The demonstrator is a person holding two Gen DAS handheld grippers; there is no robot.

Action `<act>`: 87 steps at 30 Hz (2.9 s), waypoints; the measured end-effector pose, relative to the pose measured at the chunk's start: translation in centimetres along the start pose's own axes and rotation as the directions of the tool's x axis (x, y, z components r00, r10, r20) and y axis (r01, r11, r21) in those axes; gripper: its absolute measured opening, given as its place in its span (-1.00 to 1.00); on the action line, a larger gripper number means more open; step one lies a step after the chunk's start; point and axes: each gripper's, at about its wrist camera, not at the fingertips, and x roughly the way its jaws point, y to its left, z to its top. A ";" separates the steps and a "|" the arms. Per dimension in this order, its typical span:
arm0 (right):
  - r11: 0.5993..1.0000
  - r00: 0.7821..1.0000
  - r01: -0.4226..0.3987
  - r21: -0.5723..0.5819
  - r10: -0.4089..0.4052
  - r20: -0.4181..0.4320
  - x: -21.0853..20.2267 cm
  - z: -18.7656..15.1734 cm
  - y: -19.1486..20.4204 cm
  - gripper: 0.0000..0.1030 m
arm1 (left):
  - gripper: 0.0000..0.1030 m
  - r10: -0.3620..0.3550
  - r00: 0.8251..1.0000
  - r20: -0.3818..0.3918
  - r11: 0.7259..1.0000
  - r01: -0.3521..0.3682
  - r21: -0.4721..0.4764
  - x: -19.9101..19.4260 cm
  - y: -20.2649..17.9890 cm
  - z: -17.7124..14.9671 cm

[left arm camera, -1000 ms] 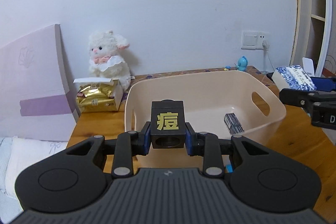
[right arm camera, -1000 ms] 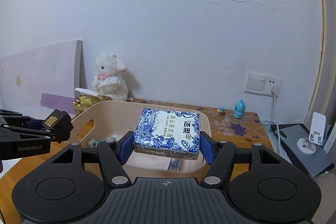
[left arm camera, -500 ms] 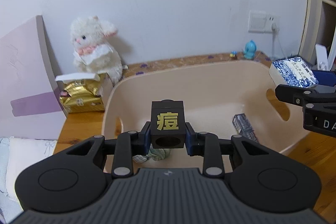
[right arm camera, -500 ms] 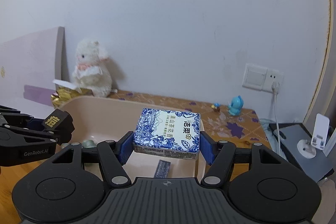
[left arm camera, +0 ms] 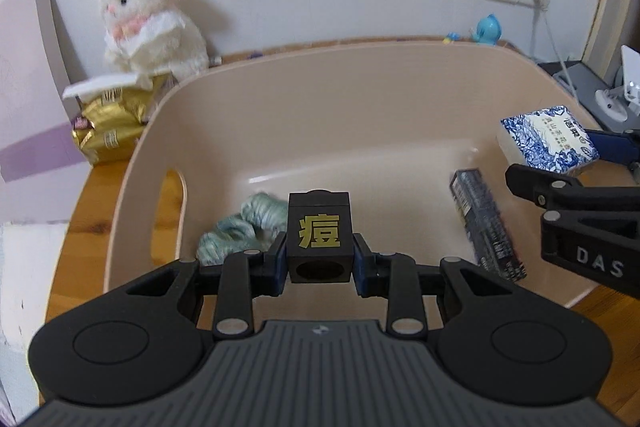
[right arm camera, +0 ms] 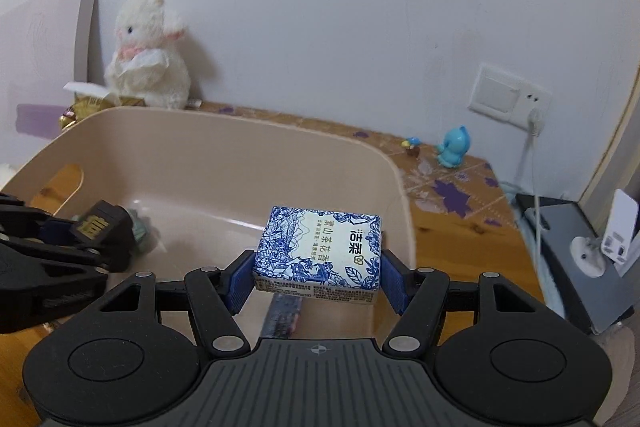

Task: Organize objects
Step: 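Carry the cube and tissue pack over the bin and release both, then withdraw both tools from the bin back toward the table items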

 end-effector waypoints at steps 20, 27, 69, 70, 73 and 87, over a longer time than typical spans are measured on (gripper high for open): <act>0.999 0.992 -0.032 0.039 0.027 0.127 -5.3 0.5 -0.9 1.00 | 0.71 0.043 0.989 0.143 0.998 -0.036 -0.047 -5.2 1.7 -0.4; 0.990 0.987 -0.082 0.114 0.064 0.150 -8.0 -0.4 -2.1 1.00 | 0.85 0.056 0.976 0.209 0.998 -0.049 -0.041 -8.6 2.5 -2.2; 0.994 0.993 -0.019 0.108 0.031 -0.114 -3.6 -13.5 0.9 1.00 | 0.85 0.065 0.994 0.085 0.998 -0.064 -0.017 -3.5 7.3 -13.7; 0.995 0.993 -0.021 0.100 0.033 -0.118 -3.4 -13.6 1.1 1.00 | 0.85 0.067 0.994 0.087 0.998 -0.066 -0.008 -3.3 7.2 -13.7; 0.996 0.993 -0.030 0.086 0.039 -0.110 -2.8 -13.5 1.8 1.00 | 0.85 0.040 0.995 0.087 0.999 -0.040 0.004 -2.7 7.1 -13.5; 0.994 0.991 -0.091 0.059 0.096 -0.089 -1.1 -12.5 4.1 1.00 | 0.96 -0.046 0.990 0.133 0.999 0.044 0.023 -0.4 7.4 -12.7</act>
